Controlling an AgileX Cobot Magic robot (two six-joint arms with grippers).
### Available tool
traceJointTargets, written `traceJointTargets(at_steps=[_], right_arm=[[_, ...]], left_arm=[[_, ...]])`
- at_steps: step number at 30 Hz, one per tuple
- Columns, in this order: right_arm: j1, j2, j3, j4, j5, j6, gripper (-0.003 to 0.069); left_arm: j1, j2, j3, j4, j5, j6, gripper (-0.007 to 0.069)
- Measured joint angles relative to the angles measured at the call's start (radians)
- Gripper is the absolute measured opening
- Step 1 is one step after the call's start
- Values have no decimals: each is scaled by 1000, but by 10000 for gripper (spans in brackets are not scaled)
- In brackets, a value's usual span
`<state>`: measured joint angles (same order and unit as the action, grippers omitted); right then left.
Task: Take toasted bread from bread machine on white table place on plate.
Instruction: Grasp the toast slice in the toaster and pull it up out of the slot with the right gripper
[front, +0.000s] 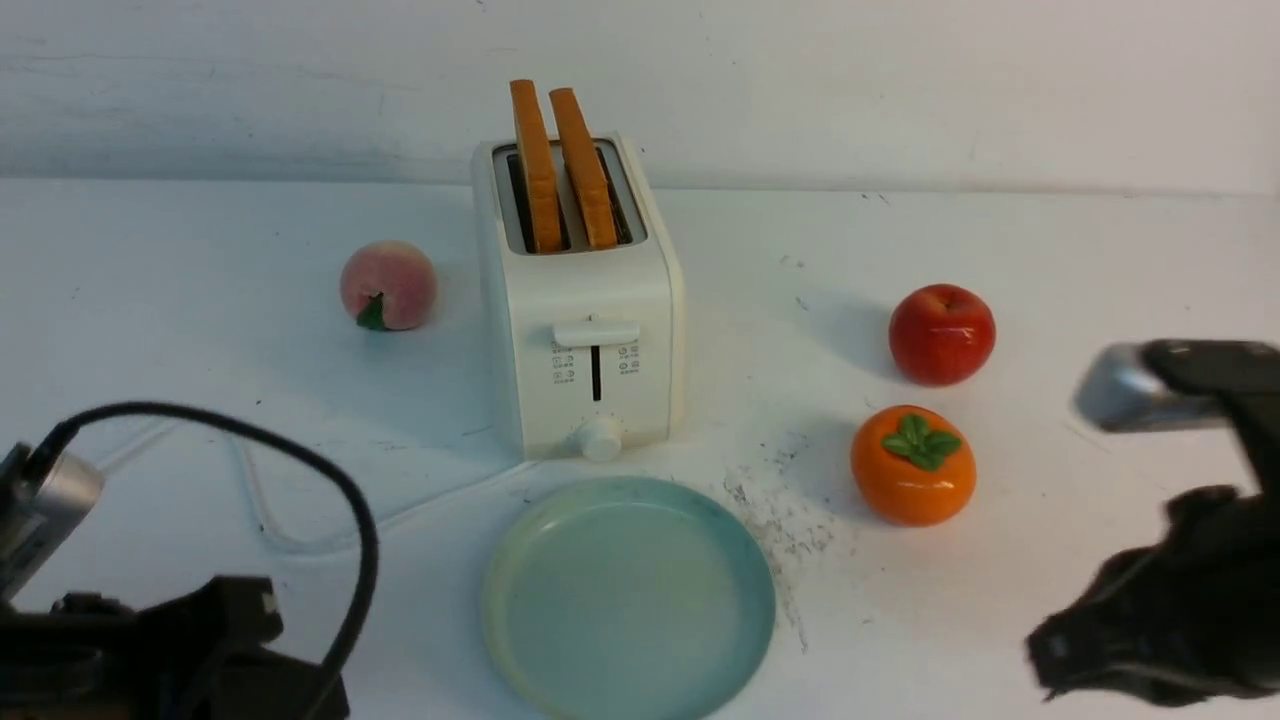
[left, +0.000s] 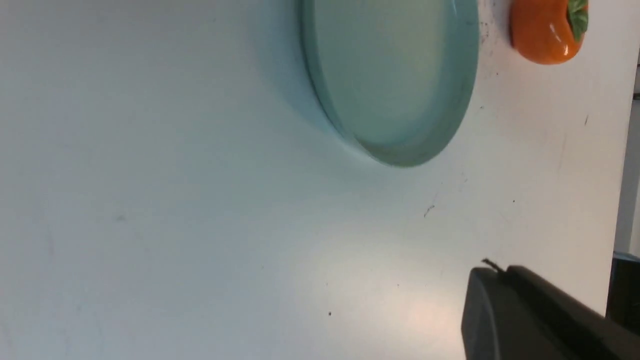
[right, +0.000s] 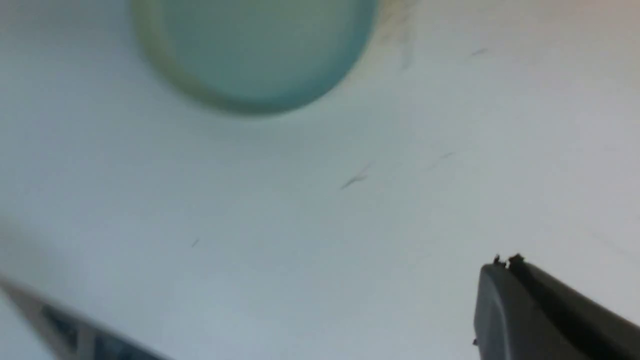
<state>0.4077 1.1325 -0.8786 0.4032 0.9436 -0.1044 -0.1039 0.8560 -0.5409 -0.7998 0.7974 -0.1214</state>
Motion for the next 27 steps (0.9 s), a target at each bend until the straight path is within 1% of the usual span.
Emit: traceJointTargets(at_steps=[1,3,5,7,8,10,11,12,13,15,16,17,18,19,20,21,22,23,24,26,27], right_arm=[[30,79,-50,63,33,-80,-11],[65,175,-138,128,42,-142,-6],[95,257,-247,167,42,-167,-3],[116,334,-359,181,44,-175,-1],[118,351,-371,181,44,-175,-1],[138,447,-542,153,47,-183,2],[139,447,-555,153,47,-183,3],[145,493,-644,125,47,-186,9],[145,512,-682,118,46,-186,13],[146,591,-833,85,22,-186,41],[146,603,-844,81,15,-186,44],[146,647,-926,68,-19,-186,80],[146,672,-961,62,-42,-186,106],[146,691,-985,56,-65,-186,128],[146,695,-990,56,-65,-186,134],[146,732,-1024,44,-113,-186,183],[146,736,-1026,41,-120,-186,197],[146,765,-1037,4,-179,-186,248],[146,765,-1037,0,-186,-186,255],[146,806,-1040,-56,-263,-187,329],[146,817,-1041,-68,-286,-188,344]], left_arm=[[0,33,-39,0,-8,30,-14],[0,67,-76,0,-37,68,-14],[0,100,-105,0,-70,89,-14],[0,133,-117,0,-91,98,-14],[0,136,-118,0,-94,100,-14],[0,175,-119,1,-94,104,-14],[0,178,-119,1,-94,104,-14],[0,196,-119,1,-93,108,-14],[0,203,-119,4,-92,109,-14],[0,233,-119,27,-90,112,-14],[0,235,-119,27,-89,112,-14],[0,253,-119,42,-88,112,-13],[0,261,-119,48,-88,112,-13],[0,266,-119,50,-88,112,-13],[0,267,-119,52,-88,112,-13],[0,275,-119,53,-88,112,-13],[0,276,-119,53,-88,112,-13],[0,277,-119,55,-88,112,-13],[0,278,-119,55,-88,112,-13],[0,280,-119,55,-88,112,-12],[0,281,-119,56,-88,112,-11]])
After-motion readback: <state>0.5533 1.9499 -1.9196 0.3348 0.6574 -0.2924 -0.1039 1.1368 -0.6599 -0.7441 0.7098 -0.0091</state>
